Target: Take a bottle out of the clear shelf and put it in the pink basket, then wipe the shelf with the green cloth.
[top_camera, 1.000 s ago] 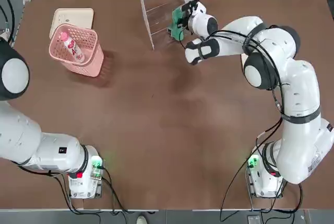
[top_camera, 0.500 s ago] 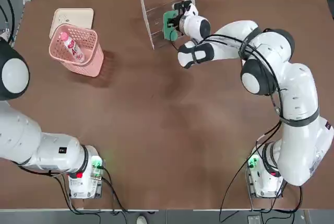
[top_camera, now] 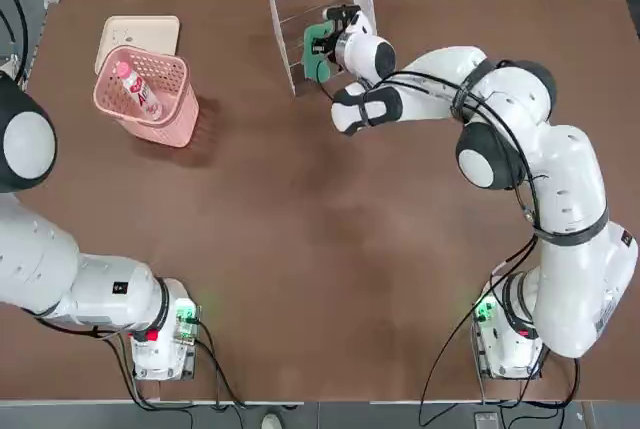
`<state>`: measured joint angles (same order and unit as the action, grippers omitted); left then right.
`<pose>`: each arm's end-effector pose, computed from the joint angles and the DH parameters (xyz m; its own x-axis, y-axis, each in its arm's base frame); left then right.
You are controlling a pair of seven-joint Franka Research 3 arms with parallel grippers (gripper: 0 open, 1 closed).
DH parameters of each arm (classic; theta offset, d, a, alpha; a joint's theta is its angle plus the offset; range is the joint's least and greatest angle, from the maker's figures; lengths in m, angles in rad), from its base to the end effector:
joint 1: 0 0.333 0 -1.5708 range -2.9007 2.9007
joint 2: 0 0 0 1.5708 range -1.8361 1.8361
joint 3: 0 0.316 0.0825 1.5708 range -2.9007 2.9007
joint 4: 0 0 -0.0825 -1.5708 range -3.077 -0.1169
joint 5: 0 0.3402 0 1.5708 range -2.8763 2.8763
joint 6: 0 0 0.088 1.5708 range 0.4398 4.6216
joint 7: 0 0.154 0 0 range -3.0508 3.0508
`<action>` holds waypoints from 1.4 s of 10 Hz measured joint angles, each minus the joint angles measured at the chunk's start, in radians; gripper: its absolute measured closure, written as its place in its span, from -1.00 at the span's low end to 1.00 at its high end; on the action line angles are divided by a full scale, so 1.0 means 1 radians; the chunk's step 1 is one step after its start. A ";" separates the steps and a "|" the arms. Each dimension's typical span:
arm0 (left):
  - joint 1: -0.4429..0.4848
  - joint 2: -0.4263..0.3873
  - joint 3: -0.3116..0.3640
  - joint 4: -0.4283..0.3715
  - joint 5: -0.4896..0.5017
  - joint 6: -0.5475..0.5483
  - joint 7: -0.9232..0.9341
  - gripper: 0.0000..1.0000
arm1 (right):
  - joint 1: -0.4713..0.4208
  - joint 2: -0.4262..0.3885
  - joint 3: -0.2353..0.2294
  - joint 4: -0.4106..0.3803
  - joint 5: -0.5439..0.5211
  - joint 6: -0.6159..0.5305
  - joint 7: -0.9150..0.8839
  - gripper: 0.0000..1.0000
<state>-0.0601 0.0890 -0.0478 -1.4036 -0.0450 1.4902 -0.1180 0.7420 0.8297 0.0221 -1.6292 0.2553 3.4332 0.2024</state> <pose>0.5268 -0.0631 0.5953 0.9999 0.0065 -0.0080 0.0069 -0.9988 0.0485 0.5602 0.4862 0.2568 0.6589 0.0120 0.7521 0.3958 -0.8558 -0.3331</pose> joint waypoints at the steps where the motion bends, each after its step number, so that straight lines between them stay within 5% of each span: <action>1: 0.000 0.000 0.000 0.000 0.000 0.000 0.000 -1.00 | -0.010 0.000 -0.004 0.000 -0.005 0.000 -0.008 0.92; 7: 0.000 0.000 0.000 0.000 0.000 0.000 0.000 -1.00 | -0.166 -0.032 -0.011 -0.052 -0.064 -0.024 -0.199 0.92; 10: 0.000 0.000 0.000 0.000 0.000 0.000 0.000 -1.00 | -0.236 -0.226 0.002 -0.147 -0.078 -0.220 -0.209 0.92; 14: 0.000 0.000 0.000 -0.001 0.000 0.000 0.000 -1.00 | -0.380 -0.495 0.106 -0.324 -0.024 -0.566 -0.201 0.92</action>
<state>-0.0600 0.0891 -0.0476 -1.4041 -0.0450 1.4903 -0.1180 0.3622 0.3343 0.1283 -1.9535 0.2311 2.8673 0.0009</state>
